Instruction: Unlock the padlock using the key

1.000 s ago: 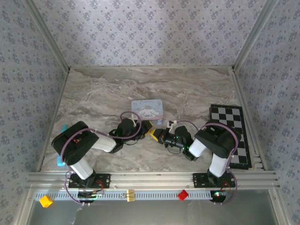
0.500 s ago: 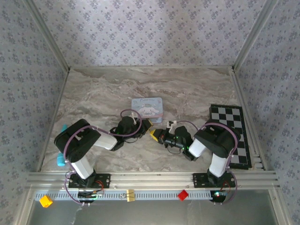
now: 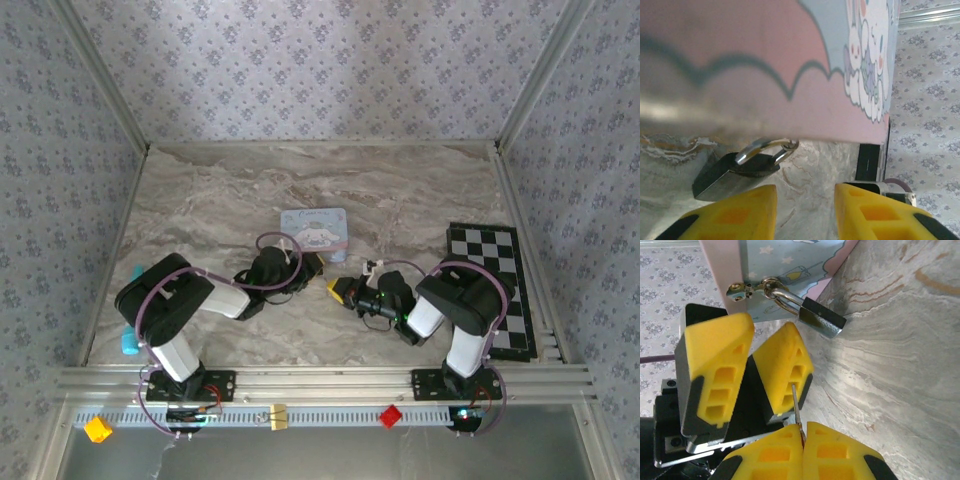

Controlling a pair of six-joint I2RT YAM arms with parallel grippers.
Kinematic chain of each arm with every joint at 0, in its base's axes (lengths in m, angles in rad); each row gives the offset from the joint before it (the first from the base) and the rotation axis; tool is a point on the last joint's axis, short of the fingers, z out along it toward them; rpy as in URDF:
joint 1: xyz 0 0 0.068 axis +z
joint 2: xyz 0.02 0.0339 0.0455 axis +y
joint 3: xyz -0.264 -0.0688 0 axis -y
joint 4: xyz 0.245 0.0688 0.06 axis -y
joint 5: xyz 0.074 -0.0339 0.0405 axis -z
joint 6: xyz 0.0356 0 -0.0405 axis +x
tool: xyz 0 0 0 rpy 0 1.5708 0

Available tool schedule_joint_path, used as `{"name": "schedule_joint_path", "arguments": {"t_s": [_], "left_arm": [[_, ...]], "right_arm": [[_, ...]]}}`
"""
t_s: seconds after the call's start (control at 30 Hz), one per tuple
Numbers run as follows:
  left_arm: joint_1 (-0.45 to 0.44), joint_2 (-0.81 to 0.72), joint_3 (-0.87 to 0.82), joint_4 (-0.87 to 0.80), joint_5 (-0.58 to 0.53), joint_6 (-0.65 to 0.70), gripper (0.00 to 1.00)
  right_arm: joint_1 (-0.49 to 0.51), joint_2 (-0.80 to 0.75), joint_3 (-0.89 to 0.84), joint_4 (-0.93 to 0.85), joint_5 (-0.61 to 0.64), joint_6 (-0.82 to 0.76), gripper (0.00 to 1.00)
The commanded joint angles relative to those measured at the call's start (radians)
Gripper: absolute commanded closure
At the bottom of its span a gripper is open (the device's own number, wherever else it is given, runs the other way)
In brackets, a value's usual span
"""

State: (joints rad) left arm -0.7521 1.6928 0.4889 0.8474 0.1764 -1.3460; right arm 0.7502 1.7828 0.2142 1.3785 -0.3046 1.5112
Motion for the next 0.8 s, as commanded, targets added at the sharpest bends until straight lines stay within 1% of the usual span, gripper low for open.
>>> {"name": "schedule_joint_path", "arguments": {"t_s": [0.0,0.17,0.23,0.3,0.4,0.5,0.57,0.7,0.77], "left_arm": [[0.008,0.023,0.029,-0.18,-0.04,0.043,0.63],[-0.021,-0.096,0.063,-0.437,-0.165,0.176,0.62],[-0.044,-0.162,0.077,-0.541,-0.245,0.261,0.6],[-0.055,-0.198,0.092,-0.601,-0.297,0.35,0.57],[-0.04,-0.187,0.096,-0.579,-0.269,0.441,0.56],[-0.032,-0.139,0.121,-0.561,-0.223,0.494,0.56],[-0.03,-0.108,0.131,-0.536,-0.197,0.504,0.56],[-0.027,-0.062,0.148,-0.49,-0.182,0.518,0.51],[-0.022,-0.03,0.168,-0.491,-0.178,0.529,0.5]], "right_arm": [[-0.009,-0.021,-0.027,0.014,0.021,-0.029,1.0],[-0.018,-0.041,-0.048,0.005,0.018,-0.039,1.0],[-0.018,-0.046,-0.047,0.002,0.014,-0.044,1.0],[-0.017,-0.046,-0.043,0.003,0.012,-0.046,1.0],[-0.018,-0.043,-0.036,0.002,0.006,-0.047,1.0],[-0.017,-0.042,-0.034,0.006,0.003,-0.046,1.0],[-0.016,-0.045,-0.035,0.006,0.002,-0.045,1.0],[-0.01,-0.055,-0.038,0.0,0.005,-0.048,1.0],[-0.009,-0.06,-0.04,-0.005,0.005,-0.051,1.0]]}}
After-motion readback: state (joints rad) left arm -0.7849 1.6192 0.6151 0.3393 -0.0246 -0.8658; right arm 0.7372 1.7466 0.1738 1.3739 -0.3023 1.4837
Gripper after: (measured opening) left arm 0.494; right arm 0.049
